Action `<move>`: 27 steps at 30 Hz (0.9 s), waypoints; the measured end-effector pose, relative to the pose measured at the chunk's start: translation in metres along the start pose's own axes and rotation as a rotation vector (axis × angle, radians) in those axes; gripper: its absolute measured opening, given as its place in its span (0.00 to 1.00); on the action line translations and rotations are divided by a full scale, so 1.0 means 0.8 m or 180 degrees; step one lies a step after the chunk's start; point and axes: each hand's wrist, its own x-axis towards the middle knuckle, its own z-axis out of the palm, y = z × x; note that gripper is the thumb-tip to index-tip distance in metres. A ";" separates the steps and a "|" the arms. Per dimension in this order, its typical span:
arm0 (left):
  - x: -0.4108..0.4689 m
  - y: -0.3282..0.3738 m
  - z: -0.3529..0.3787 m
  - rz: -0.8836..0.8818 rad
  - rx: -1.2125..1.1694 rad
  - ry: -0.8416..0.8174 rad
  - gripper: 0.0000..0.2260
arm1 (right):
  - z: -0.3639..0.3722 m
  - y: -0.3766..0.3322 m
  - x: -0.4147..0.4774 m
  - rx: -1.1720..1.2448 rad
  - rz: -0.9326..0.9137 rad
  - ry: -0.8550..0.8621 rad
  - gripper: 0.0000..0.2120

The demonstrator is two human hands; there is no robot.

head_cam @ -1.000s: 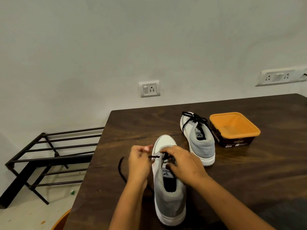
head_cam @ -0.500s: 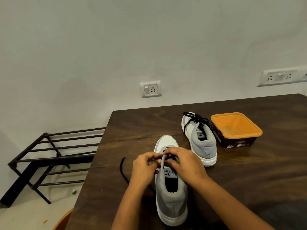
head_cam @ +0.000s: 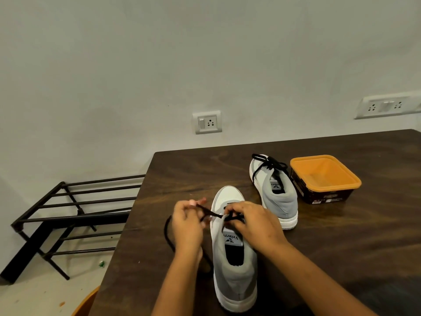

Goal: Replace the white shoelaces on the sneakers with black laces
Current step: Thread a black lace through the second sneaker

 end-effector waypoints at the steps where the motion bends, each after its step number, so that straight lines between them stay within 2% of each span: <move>1: 0.004 0.017 -0.005 -0.0019 -0.0466 0.0206 0.10 | -0.001 0.001 0.000 -0.0043 -0.0012 -0.0006 0.09; 3: 0.019 0.050 -0.028 0.0037 -0.1045 0.0577 0.10 | -0.001 0.004 0.000 -0.0082 -0.0028 0.0006 0.09; 5: 0.033 0.071 -0.059 0.0071 -0.1251 0.0906 0.11 | 0.001 0.005 0.001 -0.0084 -0.0051 0.0043 0.09; 6: 0.040 0.076 -0.075 0.0061 -0.1132 0.1049 0.12 | 0.002 0.005 0.001 -0.0116 -0.0076 0.0067 0.09; 8: 0.044 0.079 -0.096 0.0118 -0.0310 0.1130 0.13 | 0.006 0.005 0.002 -0.0205 -0.0105 0.0151 0.09; 10: 0.042 0.067 -0.094 0.0322 0.0921 0.0612 0.12 | 0.008 0.006 0.003 -0.0242 -0.0097 0.0201 0.09; 12: 0.035 0.041 -0.073 0.0499 0.2108 -0.0302 0.10 | 0.009 0.007 0.003 -0.0222 -0.0086 0.0196 0.09; 14: 0.026 0.012 -0.045 0.0484 0.2606 -0.0935 0.09 | 0.008 0.007 0.002 -0.0196 -0.0091 0.0178 0.09; 17: 0.012 -0.021 -0.017 0.0319 0.2837 -0.1273 0.09 | 0.009 0.008 0.000 -0.0174 -0.0110 0.0177 0.09; 20: 0.012 -0.027 -0.017 0.0644 0.3409 -0.1254 0.10 | 0.012 0.011 0.002 -0.0115 -0.0063 0.0192 0.09; 23: 0.018 -0.026 -0.016 0.0699 0.3033 -0.1653 0.09 | 0.014 0.010 0.004 -0.0017 -0.0034 0.0154 0.09; 25: 0.008 -0.019 -0.011 0.0267 0.1995 -0.1808 0.11 | 0.011 0.008 0.003 -0.0057 -0.0011 0.0097 0.11; 27: 0.000 -0.004 -0.008 -0.0119 0.0697 -0.1484 0.13 | 0.008 0.007 0.002 -0.0120 -0.0006 0.0091 0.13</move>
